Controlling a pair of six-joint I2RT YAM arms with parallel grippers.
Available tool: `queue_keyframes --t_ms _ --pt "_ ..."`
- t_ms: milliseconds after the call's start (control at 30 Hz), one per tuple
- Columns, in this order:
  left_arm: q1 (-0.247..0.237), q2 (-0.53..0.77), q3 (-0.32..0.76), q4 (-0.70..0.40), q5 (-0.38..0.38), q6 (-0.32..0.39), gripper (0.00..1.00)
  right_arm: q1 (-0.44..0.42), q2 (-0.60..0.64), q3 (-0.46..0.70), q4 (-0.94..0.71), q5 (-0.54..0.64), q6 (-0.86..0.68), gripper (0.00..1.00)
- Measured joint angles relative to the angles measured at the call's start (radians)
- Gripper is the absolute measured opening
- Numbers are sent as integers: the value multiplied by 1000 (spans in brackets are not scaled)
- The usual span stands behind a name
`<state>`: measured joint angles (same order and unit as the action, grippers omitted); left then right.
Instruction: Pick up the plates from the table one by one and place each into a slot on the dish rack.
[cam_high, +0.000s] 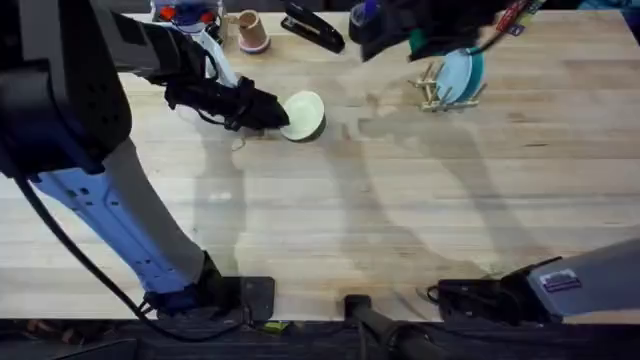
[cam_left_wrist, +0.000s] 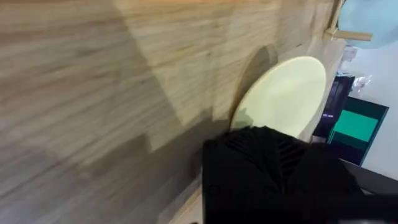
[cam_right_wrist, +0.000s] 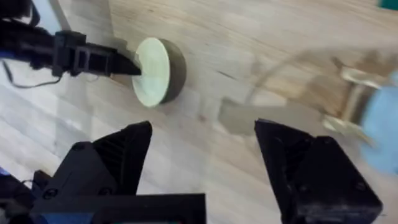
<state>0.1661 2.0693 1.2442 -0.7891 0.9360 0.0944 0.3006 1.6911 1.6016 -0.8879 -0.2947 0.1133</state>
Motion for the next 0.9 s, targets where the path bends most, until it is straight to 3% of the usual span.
queue_keyframes --t_ms 467,900 --pt "0 0 0 0 0 0 41 117 343 0 247 -10 182 995" --pt "0 0 0 0 0 0 41 209 420 1 394 -33 312 995"
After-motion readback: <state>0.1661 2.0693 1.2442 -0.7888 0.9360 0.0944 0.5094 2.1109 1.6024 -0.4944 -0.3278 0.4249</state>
